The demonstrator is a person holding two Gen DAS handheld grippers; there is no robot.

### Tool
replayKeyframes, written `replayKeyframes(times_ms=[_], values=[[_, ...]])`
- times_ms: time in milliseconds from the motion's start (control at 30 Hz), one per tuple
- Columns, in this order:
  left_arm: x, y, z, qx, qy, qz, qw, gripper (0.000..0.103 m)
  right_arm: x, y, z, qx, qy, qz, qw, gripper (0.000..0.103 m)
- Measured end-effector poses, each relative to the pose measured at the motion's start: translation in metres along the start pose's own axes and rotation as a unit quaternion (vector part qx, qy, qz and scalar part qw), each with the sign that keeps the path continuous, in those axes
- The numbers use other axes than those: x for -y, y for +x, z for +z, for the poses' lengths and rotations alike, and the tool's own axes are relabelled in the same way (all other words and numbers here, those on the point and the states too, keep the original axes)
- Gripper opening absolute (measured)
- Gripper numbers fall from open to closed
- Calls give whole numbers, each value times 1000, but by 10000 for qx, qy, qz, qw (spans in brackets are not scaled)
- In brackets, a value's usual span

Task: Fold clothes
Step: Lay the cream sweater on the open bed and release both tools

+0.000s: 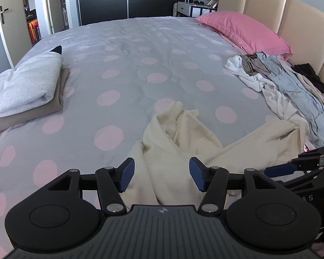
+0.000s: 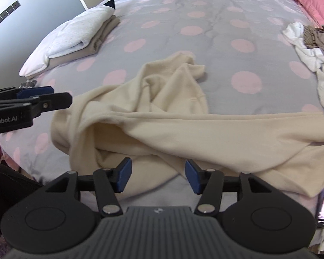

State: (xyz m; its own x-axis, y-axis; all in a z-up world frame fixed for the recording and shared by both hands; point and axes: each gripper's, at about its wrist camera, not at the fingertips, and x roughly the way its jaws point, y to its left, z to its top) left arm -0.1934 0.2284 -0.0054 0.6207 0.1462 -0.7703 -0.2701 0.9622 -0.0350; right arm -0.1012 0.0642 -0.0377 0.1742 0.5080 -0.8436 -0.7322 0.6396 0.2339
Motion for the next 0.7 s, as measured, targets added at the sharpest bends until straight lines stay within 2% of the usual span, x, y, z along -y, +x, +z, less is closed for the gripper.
replayKeyframes(times_ms=[167,333,533,600,700], values=[[25,11,-2,-139,383,-282,9988,59,15,6,3,-48,-84,-146,9998,58],[51,40,-6,-516,941,-395,9934,61,19,27,1,-235,-90,-229,9994,58],[77,77,-7,-673,1717,-107,9828,61,34,51,-2,-424,219,-388,9981,58],[80,89,-8,-692,1771,-14,9818,61,39,59,1,-450,290,-538,9971,57],[78,105,-9,-828,1764,-96,9808,62,46,73,3,-436,345,-610,9966,51]])
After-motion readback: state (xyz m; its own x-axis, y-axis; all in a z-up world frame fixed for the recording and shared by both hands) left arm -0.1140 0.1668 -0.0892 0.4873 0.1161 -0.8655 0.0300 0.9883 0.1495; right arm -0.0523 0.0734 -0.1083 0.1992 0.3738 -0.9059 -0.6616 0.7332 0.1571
